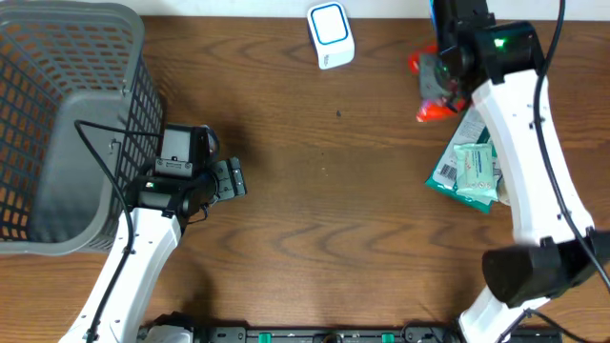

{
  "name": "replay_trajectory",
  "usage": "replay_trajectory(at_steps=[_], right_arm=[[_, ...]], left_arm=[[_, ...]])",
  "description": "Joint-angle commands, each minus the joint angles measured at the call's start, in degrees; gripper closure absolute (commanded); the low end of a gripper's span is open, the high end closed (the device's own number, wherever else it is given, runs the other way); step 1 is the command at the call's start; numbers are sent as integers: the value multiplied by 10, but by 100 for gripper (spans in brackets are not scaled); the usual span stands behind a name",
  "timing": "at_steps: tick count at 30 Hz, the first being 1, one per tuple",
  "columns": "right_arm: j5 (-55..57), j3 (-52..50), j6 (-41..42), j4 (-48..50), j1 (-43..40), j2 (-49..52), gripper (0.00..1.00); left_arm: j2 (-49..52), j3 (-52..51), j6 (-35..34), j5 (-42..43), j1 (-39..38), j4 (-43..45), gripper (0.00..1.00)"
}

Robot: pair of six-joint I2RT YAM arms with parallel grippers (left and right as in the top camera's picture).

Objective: Scan the item barcode
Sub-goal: 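Carry the snack pack right and lower it onto the wipes pack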

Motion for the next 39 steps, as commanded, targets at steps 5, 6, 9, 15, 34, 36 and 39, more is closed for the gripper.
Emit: replay_trajectory(at_steps=[5, 6, 9, 15, 34, 36, 39], right_arm=[[1, -172, -2, 58, -81, 18, 99], [1, -199, -2, 77, -88, 18, 99], [7, -263, -16, 133, -104, 18, 99], [30, -344, -19, 219, -136, 18, 98], [-105, -307, -34, 165, -145, -63, 37], [-117, -308, -34, 160, -144, -64, 37], [-170, -314, -38, 160, -144, -64, 37]], left_arm=[[2, -1, 3, -8, 2, -2, 15], [2, -1, 3, -8, 2, -2, 15], [2, -1, 3, -8, 2, -2, 15], [2, -1, 3, -8, 2, -2, 15], [2, -1, 3, -8, 2, -2, 15], [2, -1, 3, -8, 2, -2, 15], [2, -1, 3, -8, 2, -2, 15]])
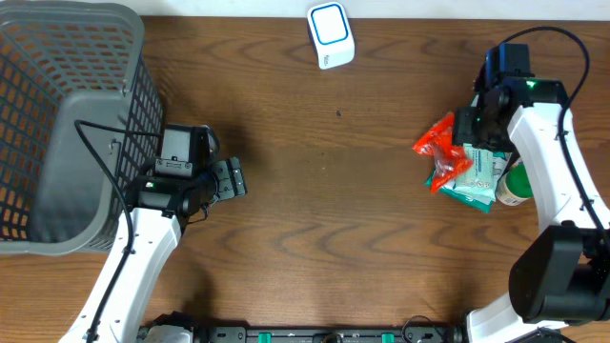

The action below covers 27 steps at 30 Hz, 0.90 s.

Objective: Scan the item barcode
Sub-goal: 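Carry the snack pack right and lower it onto the wipes pack, then open the right gripper and release the snack pack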

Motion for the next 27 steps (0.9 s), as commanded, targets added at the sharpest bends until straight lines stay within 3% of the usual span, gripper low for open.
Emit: replay_trajectory(at_steps=[1, 3, 8, 14, 24, 27], right_arm=[[-75, -1, -20, 0, 5, 0, 39], [-96, -6, -35, 3, 5, 0, 46], [-162, -21, -50, 19, 6, 0, 83], [-159, -91, -62, 90, 9, 0, 84], [-59, -278, -68, 351, 4, 0, 87], [-92, -269, -68, 348, 5, -5, 87]], left_arm=[[2, -1, 3, -8, 2, -1, 15], [2, -1, 3, -8, 2, -1, 15], [2, -1, 3, -8, 2, -1, 15], [2, -1, 3, -8, 2, -1, 15], [2, -1, 3, -8, 2, -1, 15], [2, -1, 3, -8, 2, -1, 15]])
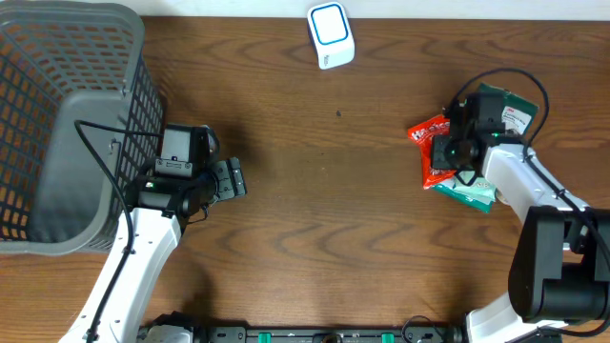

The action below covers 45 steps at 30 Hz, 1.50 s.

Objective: Scan the item barcode
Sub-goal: 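Open the right gripper and release the snack pack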

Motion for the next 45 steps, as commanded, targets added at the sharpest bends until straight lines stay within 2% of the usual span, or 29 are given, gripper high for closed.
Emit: replay_trajectory(at_steps=[1, 2, 5, 8, 12, 13, 45], right_arm=[[-17, 1, -6, -17, 1, -12, 84], [-36, 12, -6, -31, 1, -22, 82], [-70, 45, -6, -70, 1, -61, 65], [-74, 50, -6, -78, 1, -100, 32], [-73, 50, -28, -78, 1, -128, 11], [-73, 50, -32, -76, 1, -129, 2], [-73, 50, -32, -76, 1, -128, 1]], left_arm=[[2, -1, 3, -8, 2, -1, 15], [2, -1, 3, -8, 2, -1, 15], [2, -1, 3, -8, 2, -1, 15], [2, -1, 3, -8, 2, -1, 15], [2, -1, 3, -8, 2, -1, 15], [2, -1, 3, -7, 2, -1, 15], [2, -1, 3, -8, 2, -1, 15]])
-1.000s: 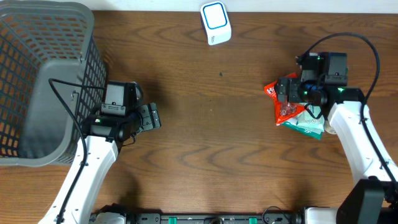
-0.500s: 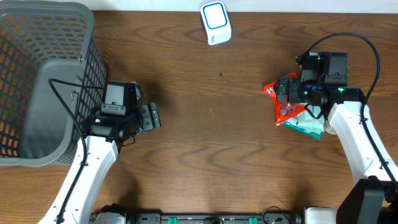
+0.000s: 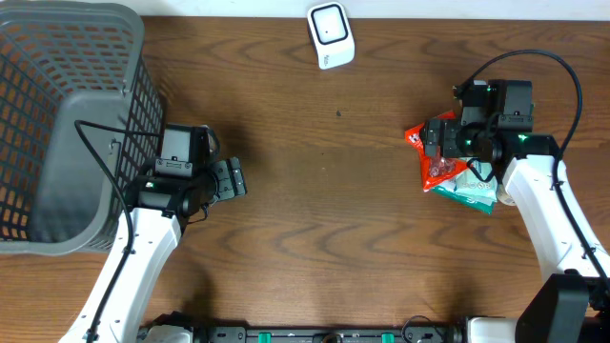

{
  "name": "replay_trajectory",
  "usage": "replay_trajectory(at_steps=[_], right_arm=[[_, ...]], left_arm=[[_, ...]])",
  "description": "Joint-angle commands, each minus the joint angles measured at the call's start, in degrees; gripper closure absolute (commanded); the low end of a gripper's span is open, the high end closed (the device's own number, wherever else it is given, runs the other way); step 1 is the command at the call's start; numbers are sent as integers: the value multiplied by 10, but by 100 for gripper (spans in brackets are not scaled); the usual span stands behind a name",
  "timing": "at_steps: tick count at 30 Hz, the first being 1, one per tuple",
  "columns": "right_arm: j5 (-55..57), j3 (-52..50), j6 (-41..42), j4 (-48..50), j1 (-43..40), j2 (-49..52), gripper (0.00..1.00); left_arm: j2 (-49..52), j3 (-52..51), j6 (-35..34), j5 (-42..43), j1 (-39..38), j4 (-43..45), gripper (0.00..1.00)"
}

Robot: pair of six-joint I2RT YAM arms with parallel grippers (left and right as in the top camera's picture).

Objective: Scan the item barcode
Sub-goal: 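Open the right gripper and release the snack pack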

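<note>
A red snack packet [image 3: 431, 164] lies on top of a teal wipes pack [image 3: 474, 187] at the right of the table. My right gripper [image 3: 437, 139] reaches in from the right, shut on the packet's upper edge. The white scanner [image 3: 330, 34] stands at the far edge, well left of the packet, and its face shows no blue light. Beside the basket, my left gripper [image 3: 234, 179] rests open with nothing in it.
A large grey mesh basket [image 3: 67, 124] fills the left side, just behind the left arm. A round pale item [image 3: 502, 198] peeks out beside the wipes pack, under the right arm.
The right arm has swung out to the right and now reaches the red packet from the side. The packet lies where it was. The scanner's blue ring has gone out. The left arm is unchanged.
First my right gripper held the red packet up near the far edge, right of the scanner. Then it held the packet low beside the wipes pack. Then the packet lay flat on the pack under the gripper, and it still lies there now.
</note>
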Motion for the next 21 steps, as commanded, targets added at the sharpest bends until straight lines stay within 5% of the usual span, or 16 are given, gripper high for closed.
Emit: replay_trajectory(at_steps=[1, 21], right_arm=[[-7, 5, -6, -1, 1, 0, 1], [-7, 3, -6, -3, 1, -72, 1]], left_arm=[[2, -1, 3, -8, 2, -2, 15], [2, -1, 3, -8, 2, -2, 15]])
